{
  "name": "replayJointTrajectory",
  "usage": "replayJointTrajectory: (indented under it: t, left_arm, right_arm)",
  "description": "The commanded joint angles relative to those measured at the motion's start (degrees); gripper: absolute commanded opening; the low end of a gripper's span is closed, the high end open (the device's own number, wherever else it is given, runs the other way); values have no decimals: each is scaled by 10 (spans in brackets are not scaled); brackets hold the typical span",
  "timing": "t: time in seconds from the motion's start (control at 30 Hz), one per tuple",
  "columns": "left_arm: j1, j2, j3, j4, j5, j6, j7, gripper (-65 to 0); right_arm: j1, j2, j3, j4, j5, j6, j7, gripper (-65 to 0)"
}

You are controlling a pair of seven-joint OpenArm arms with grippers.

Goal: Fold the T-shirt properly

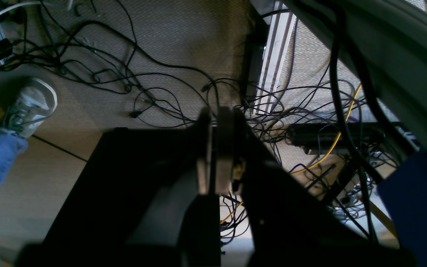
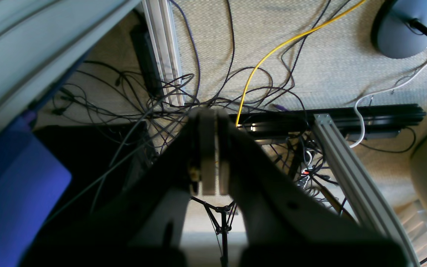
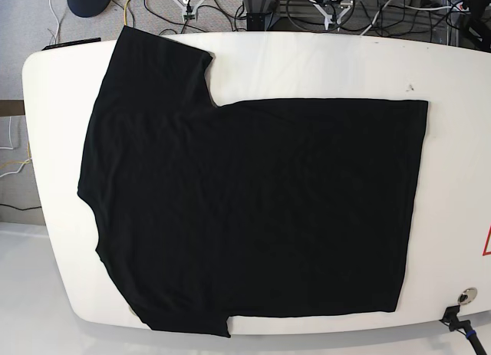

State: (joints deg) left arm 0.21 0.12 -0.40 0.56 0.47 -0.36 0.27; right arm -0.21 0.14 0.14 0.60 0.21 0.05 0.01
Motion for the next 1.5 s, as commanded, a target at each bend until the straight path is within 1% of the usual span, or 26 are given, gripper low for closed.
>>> replayJointTrajectory:
  t: [0.0, 0.17, 0.33, 0.73, 0.97, 1.0, 1.3, 1.47]
  left_arm:
    - [0, 4, 0, -1, -3, -2, -2, -638]
    - [0, 4, 1, -5, 1, 1, -1, -636]
    - [0, 2, 2, -4, 0, -1, 1, -650]
    - [5, 1, 3, -6, 2, 0, -3, -650]
    - [11, -2, 6, -6, 3, 1, -1, -648]
    - [11, 2, 6, -1, 1, 4, 0, -647]
    - [13, 1, 8, -1, 5, 10, -1, -645]
    - [11, 1, 8, -3, 4, 7, -2, -644]
  right_arm:
    - [-2, 0, 4, 5, 0, 5, 8, -646]
    - [-2, 2, 2, 9, 4, 6, 4, -648]
    - [-7, 2, 5, 11, 2, 4, 2, -648]
    - [-16, 1, 2, 10, 2, 3, 4, -650]
    - [-27, 4, 2, 14, -2, 4, -8, -648]
    - [-23, 2, 5, 15, -3, 8, 2, -650]
    - [-24, 2, 5, 17, -1, 7, -4, -650]
    - [-26, 1, 5, 16, -5, 6, -3, -650]
